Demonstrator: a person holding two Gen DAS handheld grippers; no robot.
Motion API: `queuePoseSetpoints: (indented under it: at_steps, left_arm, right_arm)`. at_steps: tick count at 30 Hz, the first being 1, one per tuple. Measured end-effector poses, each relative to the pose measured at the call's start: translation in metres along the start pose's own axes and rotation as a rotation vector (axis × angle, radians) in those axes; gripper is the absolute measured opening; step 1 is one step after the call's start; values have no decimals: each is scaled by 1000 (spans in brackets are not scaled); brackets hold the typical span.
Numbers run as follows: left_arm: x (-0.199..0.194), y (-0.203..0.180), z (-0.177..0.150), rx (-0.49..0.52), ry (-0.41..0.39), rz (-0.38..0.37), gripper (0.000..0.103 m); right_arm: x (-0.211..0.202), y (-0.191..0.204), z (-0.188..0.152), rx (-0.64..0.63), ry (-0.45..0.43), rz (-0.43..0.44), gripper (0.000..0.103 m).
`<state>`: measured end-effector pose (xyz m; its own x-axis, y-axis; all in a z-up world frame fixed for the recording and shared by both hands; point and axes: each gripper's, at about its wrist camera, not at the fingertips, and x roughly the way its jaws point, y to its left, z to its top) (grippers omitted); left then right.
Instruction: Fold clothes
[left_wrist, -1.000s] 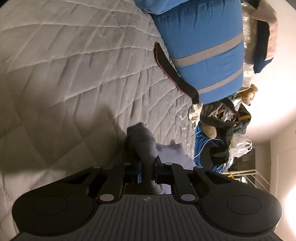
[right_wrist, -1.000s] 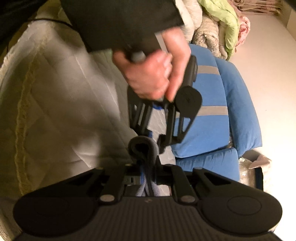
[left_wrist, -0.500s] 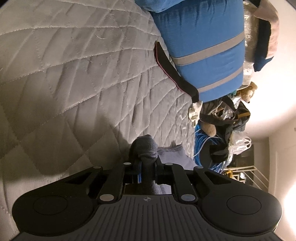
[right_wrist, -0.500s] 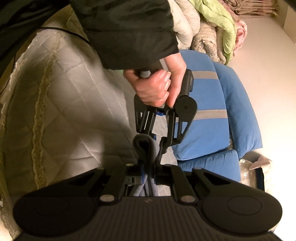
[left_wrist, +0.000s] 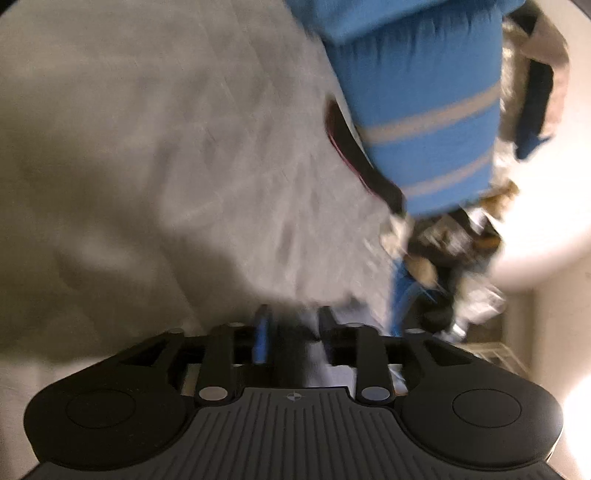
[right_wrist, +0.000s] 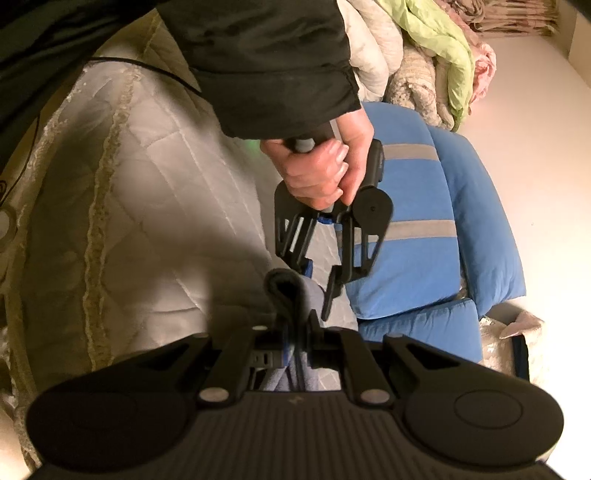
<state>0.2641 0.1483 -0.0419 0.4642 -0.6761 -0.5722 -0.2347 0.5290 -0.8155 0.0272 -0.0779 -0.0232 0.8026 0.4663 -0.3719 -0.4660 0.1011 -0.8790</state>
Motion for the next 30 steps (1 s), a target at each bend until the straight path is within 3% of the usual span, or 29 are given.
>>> queuePoseSetpoints:
  at_steps: [2, 5, 10, 15, 16, 17, 22, 23, 24, 25, 28, 30]
  left_arm:
    - [-10, 6, 3, -38, -14, -12, 40]
    - [-18, 5, -1, -49, 26, 7, 52]
    - [-12, 5, -20, -63, 132, -78, 53]
    - [7, 10, -19, -106, 107, -139, 51]
    - [9, 10, -18, -109, 91, -130, 40]
    - [11, 9, -18, -111, 77, -116, 18]
    - [9, -5, -18, -72, 39, -89, 15]
    - [7, -7, -18, -70, 37, -95, 15]
    - [5, -8, -19, -71, 34, -100, 15]
    - [4, -8, -20, -71, 32, -103, 15]
    - [2, -8, -21, -78, 28, -108, 15]
    - [2, -9, -22, -84, 26, -110, 15]
  right_arm:
    - [-2, 0, 1, 5, -2, -2, 0]
    - [-3, -2, 0, 21, 1, -6, 0]
    - [-1, -11, -1, 58, 5, -12, 0]
    - [-4, -18, -2, 87, 1, -16, 0]
    - [-5, -19, -2, 95, -1, -15, 0]
    - [-6, -19, -3, 105, -3, -13, 0]
    - [-10, -20, -6, 150, 2, 12, 0]
    - [-10, -17, -7, 153, 1, 9, 3]
    - [-10, -13, -7, 152, 0, 3, 24]
    - [-10, -9, -7, 150, -2, -4, 25]
    - [-10, 3, -5, 158, -7, -17, 44]
    - [-9, 9, -3, 178, 0, -30, 71]
